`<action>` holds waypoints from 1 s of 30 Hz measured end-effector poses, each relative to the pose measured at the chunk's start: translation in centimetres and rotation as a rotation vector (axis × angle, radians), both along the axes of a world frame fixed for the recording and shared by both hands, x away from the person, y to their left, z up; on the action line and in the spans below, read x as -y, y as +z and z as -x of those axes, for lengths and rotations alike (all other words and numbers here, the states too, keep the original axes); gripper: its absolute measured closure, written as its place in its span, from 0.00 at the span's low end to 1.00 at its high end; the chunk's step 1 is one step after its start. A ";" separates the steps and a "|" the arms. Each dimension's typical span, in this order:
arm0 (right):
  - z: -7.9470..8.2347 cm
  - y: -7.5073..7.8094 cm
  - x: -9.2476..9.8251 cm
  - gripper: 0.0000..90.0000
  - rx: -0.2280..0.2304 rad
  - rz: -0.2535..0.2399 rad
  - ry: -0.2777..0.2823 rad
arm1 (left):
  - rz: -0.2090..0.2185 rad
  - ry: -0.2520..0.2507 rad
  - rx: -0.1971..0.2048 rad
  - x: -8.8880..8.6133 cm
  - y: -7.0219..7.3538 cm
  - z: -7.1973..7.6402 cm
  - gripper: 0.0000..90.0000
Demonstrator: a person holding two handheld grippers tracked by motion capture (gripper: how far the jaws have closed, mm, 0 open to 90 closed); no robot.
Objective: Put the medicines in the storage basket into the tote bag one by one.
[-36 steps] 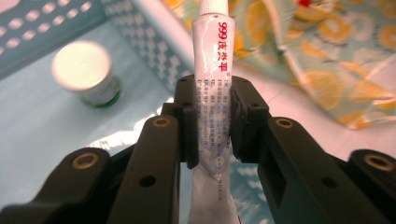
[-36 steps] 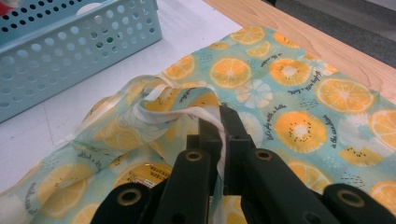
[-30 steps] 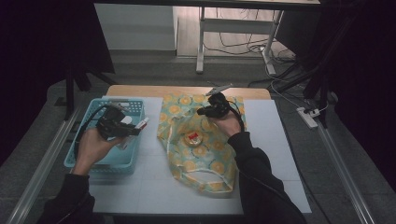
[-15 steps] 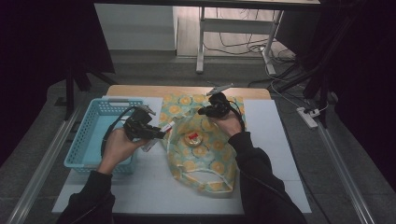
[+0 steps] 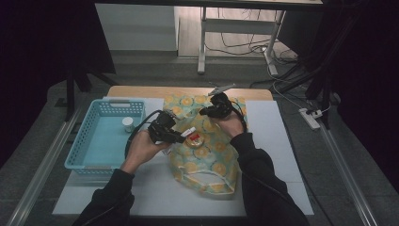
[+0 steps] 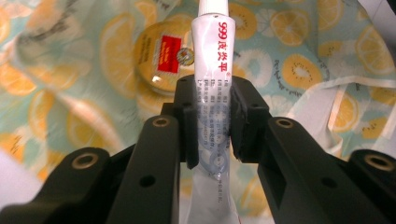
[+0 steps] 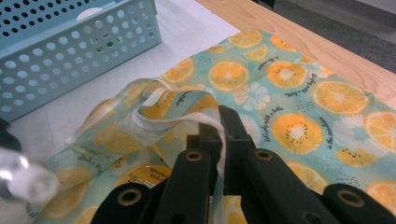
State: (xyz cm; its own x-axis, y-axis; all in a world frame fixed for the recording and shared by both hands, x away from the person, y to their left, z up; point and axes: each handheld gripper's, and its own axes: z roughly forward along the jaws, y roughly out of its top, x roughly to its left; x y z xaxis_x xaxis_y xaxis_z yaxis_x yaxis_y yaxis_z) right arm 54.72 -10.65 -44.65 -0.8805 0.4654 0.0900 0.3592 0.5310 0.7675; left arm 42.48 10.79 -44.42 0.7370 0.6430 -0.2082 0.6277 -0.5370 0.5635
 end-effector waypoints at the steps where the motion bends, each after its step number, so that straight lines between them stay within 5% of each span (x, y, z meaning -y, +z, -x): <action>1: 0.0 0.0 0.0 1.00 0.002 0.000 0.001 | -0.006 -0.005 0.004 0.3 -0.1 -0.2 0.83; 16: -0.1 -0.1 -0.1 1.00 0.000 0.005 -0.003 | -0.033 0.006 -0.004 3.8 -2.2 -2.9 0.83; 30: -0.1 -0.3 -0.2 1.00 -0.004 0.014 -0.009 | -0.065 0.041 0.044 5.2 -3.8 -4.5 0.83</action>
State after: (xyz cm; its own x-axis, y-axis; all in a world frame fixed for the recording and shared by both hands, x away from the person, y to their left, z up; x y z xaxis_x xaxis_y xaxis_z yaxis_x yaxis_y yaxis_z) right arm 54.82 -10.48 -44.98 -0.8760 0.4744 0.0871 0.3672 0.5389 0.7581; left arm 46.98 5.55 -48.27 0.7174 0.6839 -0.1328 0.6253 -0.5480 0.5556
